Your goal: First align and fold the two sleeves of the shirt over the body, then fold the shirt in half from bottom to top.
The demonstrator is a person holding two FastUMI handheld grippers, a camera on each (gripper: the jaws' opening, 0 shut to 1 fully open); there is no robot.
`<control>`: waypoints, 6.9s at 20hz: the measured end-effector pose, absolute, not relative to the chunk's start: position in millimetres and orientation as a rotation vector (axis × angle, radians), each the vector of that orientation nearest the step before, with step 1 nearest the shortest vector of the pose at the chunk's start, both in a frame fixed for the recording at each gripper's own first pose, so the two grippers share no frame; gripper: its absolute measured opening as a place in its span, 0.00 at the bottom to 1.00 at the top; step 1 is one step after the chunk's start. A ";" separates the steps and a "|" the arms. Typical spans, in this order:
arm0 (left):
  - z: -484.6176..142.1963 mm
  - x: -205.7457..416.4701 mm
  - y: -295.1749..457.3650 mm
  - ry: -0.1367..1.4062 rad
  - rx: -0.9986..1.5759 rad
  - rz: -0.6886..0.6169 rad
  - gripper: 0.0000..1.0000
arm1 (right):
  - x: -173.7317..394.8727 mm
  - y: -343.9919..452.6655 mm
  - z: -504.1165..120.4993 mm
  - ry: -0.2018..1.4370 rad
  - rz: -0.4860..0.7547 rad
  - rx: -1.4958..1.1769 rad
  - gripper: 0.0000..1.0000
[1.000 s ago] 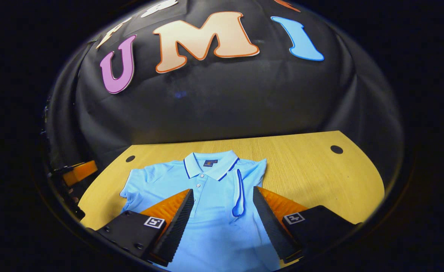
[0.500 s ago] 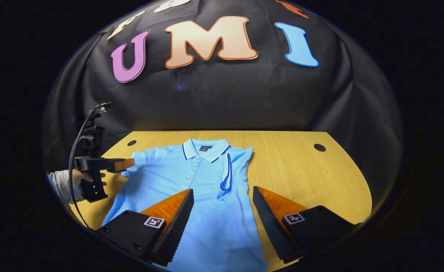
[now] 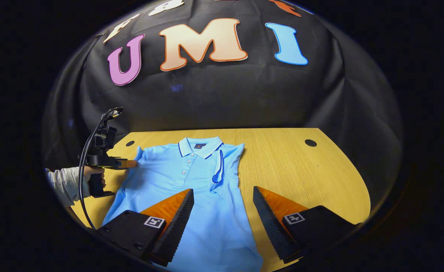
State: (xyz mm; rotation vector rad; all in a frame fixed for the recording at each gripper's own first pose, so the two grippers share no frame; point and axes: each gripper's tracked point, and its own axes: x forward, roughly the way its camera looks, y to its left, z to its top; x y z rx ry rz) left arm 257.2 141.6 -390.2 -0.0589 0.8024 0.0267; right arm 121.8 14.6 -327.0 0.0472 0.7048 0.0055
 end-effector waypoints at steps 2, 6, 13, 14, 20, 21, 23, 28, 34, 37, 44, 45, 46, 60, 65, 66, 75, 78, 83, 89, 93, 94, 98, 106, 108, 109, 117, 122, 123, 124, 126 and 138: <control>-384.9 256.2 133.8 0.815 -0.038 0.014 0.00 | 116.0 9.6 -328.5 0.710 -0.007 0.060 0.98; -355.4 267.8 98.7 0.745 -0.044 -0.055 0.00 | 109.5 -2.6 -324.1 0.696 -0.037 0.070 0.94; -336.3 268.4 18.8 0.738 -0.059 -0.185 0.00 | 102.6 -7.1 -318.6 0.685 -0.050 0.081 0.98; -339.5 268.2 10.4 0.749 -0.060 -0.193 0.00 | 101.7 -7.2 -319.2 0.687 -0.052 0.080 0.98; -361.4 260.6 -22.0 0.801 -0.068 -0.248 0.00 | 104.0 -5.4 -328.7 0.707 -0.078 0.078 0.94; -359.6 255.4 -32.7 0.794 -0.100 -0.303 0.01 | 106.1 -3.7 -331.0 0.705 -0.082 0.079 0.98; -338.1 245.8 -45.8 0.741 -0.144 -0.394 0.67 | 109.8 0.1 -331.1 0.687 -0.079 0.067 0.94; -297.6 206.4 -17.6 0.606 -0.105 -0.345 0.97 | 92.2 6.8 -321.4 0.649 -0.055 0.027 0.98; -266.9 112.8 25.9 0.562 -0.099 -0.236 0.96 | 35.0 6.4 -296.4 0.605 -0.028 0.006 0.98; -262.3 62.8 45.9 0.561 -0.089 -0.190 0.96 | -0.1 0.3 -296.5 0.620 -0.018 0.000 0.98; -289.4 -36.3 74.7 0.635 -0.062 -0.128 0.96 | -69.7 -10.9 -314.6 0.676 -0.016 -0.016 0.98; -296.0 -48.3 78.2 0.651 -0.054 -0.121 0.96 | -79.6 -11.3 -319.1 0.687 -0.016 -0.020 0.94; -301.8 -59.0 81.7 0.660 -0.045 -0.112 0.96 | -88.3 -11.5 -322.9 0.698 -0.018 -0.024 0.94; -354.5 -130.0 84.8 0.762 -0.015 -0.077 0.98 | -147.1 -12.2 -389.8 0.889 -0.056 0.009 0.96; -354.2 -128.2 54.7 0.752 -0.058 -0.125 0.33 | -150.0 18.1 -394.2 0.907 0.043 -0.011 0.26; -352.6 -127.0 55.2 0.760 -0.089 -0.105 0.06 | -147.5 21.7 -392.5 0.898 0.049 -0.009 0.05; -306.4 -84.6 62.4 0.754 -0.145 -0.152 0.00 | -90.4 38.0 -344.6 0.836 0.067 0.113 0.03; -297.7 -56.5 75.1 0.742 -0.155 -0.113 0.00 | -56.2 36.4 -327.3 0.783 0.053 0.094 0.03; -288.1 -6.0 92.3 0.726 -0.148 -0.090 0.00 | 5.1 36.1 -313.3 0.725 0.025 0.097 0.02; -278.0 62.2 99.3 0.706 -0.125 -0.100 0.00 | 76.3 33.7 -307.1 0.666 0.004 0.094 0.02; -273.5 114.3 93.6 0.681 -0.095 -0.131 0.00 | 121.5 29.6 -314.8 0.643 -0.017 0.091 0.02; -271.8 128.9 92.9 0.670 -0.090 -0.136 0.00 | 133.8 28.3 -315.9 0.637 -0.022 0.089 0.02; -268.3 189.1 91.4 0.634 -0.066 -0.150 0.00 | 188.4 24.5 -322.5 0.608 -0.046 0.083 0.02; -291.6 305.0 87.9 0.593 -0.041 -0.150 0.00 | 303.7 15.3 -350.7 0.558 -0.113 0.083 0.02; -300.9 327.0 86.3 0.582 -0.034 -0.145 0.00 | 324.9 8.1 -365.8 0.547 -0.143 0.063 0.02; -307.6 336.0 84.9 0.577 -0.023 -0.142 0.00 | 331.9 5.0 -375.5 0.553 -0.153 0.056 0.02; -340.1 349.9 78.8 0.592 0.006 -0.148 0.37 | 339.1 4.9 -411.6 0.601 -0.182 0.027 0.55; -288.5 334.5 97.8 0.450 -0.026 -0.078 0.99 | 317.0 14.6 -356.0 0.463 -0.166 -0.023 1.00; -275.5 326.2 101.5 0.426 -0.023 -0.064 0.99 | 307.5 15.2 -341.1 0.440 -0.163 -0.035 1.00; -260.0 316.1 105.6 0.403 -0.015 -0.051 0.99 | 294.8 14.8 -326.0 0.424 -0.162 -0.045 1.00; -230.4 290.0 108.2 0.360 -0.001 -0.036 0.99 | 269.3 17.1 -295.0 0.386 -0.149 -0.046 1.00; -124.9 132.6 87.5 0.194 0.032 -0.040 0.98 | 131.8 33.4 -191.6 0.258 -0.104 -0.001 0.99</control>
